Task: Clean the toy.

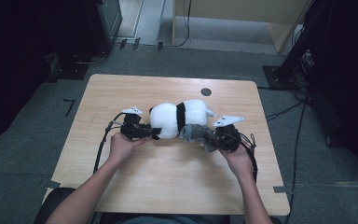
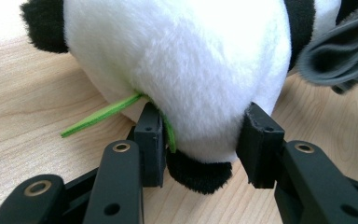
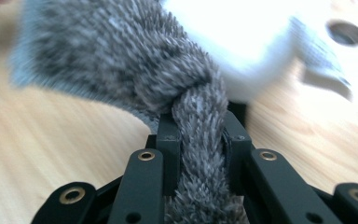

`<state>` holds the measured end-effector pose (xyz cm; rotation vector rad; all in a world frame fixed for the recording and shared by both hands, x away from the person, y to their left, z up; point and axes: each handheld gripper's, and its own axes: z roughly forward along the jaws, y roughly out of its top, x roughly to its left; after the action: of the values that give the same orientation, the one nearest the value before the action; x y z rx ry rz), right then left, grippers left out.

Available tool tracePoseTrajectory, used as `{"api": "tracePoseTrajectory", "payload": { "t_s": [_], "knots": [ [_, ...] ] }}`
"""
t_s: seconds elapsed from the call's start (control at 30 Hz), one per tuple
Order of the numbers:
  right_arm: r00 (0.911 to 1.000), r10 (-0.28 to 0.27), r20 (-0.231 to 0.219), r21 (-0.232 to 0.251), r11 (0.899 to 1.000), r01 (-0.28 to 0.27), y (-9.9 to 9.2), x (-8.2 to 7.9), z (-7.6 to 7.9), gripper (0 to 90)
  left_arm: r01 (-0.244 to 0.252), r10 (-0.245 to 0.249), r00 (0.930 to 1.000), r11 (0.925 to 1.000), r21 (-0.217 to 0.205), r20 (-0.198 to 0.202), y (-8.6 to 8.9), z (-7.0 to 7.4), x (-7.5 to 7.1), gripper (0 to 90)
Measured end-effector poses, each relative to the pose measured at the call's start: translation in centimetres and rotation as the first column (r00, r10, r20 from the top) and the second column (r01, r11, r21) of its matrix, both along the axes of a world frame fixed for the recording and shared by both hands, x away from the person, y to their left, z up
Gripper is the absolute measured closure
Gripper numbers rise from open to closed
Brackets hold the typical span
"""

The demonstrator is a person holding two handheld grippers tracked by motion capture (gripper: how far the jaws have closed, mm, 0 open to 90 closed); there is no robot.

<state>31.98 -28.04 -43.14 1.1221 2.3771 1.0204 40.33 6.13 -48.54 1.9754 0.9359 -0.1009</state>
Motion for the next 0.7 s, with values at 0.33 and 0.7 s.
{"api": "tracePoseTrajectory", "payload": {
  "t_s": [0.33, 0.7],
  "knots": [
    [0.9882, 0.151, 0.029, 0.012, 0.988, -0.151, 5.3, -0.3, 0.3, 75.2, -0.001, 0.001, 1.0000, 1.0000, -0.002, 0.000, -0.2, 0.1, -0.2, 57.3],
    [0.9852, 0.171, 0.002, -0.037, 0.985, -0.171, 9.7, 1.6, -2.5, 74.8, 0.006, -0.006, 1.0000, 1.0000, 0.006, 0.002, -0.4, 0.0, -0.5, 57.5]
  ]
}}
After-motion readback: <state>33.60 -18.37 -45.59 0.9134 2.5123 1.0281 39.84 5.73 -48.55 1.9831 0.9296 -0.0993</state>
